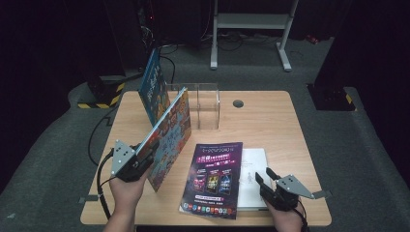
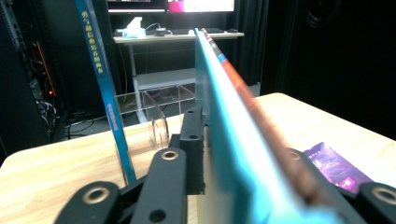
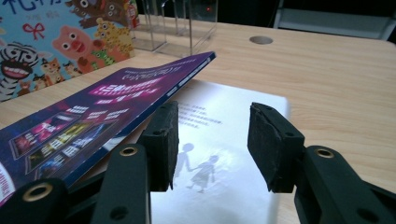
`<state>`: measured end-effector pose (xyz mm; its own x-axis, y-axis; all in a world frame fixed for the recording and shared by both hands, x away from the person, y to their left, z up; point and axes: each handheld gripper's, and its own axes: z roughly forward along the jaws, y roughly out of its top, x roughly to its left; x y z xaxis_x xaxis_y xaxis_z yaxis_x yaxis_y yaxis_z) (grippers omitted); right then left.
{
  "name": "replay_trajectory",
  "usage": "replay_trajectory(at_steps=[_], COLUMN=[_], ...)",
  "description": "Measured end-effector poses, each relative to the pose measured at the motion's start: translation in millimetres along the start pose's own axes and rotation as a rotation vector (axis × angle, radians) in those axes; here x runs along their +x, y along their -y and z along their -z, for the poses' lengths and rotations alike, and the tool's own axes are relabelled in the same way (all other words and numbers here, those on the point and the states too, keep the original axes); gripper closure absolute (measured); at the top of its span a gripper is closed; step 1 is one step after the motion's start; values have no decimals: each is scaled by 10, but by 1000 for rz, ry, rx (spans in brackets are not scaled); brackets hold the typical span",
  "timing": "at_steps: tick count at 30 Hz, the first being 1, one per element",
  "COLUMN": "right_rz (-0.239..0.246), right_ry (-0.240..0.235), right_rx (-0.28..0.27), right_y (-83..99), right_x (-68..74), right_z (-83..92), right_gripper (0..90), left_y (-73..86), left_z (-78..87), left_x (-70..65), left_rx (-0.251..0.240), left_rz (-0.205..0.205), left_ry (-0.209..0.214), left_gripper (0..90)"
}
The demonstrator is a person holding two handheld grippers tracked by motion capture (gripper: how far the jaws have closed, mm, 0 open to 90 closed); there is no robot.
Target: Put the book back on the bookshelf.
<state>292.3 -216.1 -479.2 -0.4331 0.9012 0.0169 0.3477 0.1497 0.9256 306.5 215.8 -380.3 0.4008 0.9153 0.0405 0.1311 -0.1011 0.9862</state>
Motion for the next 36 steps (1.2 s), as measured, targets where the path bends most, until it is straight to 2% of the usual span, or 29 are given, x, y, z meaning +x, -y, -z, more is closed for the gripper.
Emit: replay_trajectory(at_steps=[3,6,8,9,11,13,17,22,24,27,30,32,36], right_rz=[1,-1,17,26,43,43,33,22,9,17,17,19,18], right_ry=[14,21,29,29,36,38,26,-21,-41,-55,-63,-63,-58], right_rx=[-7,-5,5,11,26,30,34,38,27,21,8,3,4], right_y=[-31,-49,-59,-63,-73,-73,-9,61,55,39,13,1,-7], right_x=[-49,-85,-107,-122,-164,-217,-294,-313,-309,-283,-261,-249,-236], right_z=[26,20,7,0,-13,-22,-62,-117,-120,-119,-94,-81,-79], right_gripper=[523,511,509,509,510,510,511,514,515,515,515,515,516], left_y=[-8,-6,3,5,16,29,27,1,-8,-65,-166,-240,-351], left_z=[-19,-44,-56,-54,-56,-52,-44,-43,-34,12,40,41,92], left_x=[3,1,3,2,21,37,35,-44,-90,-127,-131,-120,-22], left_rx=[3,-2,-7,-5,-4,2,4,21,12,-17,-9,14,-1], left_rz=[-16,-3,-4,10,47,41,48,47,48,44,25,-2,14], left_ry=[-2,3,4,-7,0,-4,-21,-45,-58,-64,-63,-62,-60], left_gripper=[739,729,729,730,729,759,798,806,808,810,812,813,813])
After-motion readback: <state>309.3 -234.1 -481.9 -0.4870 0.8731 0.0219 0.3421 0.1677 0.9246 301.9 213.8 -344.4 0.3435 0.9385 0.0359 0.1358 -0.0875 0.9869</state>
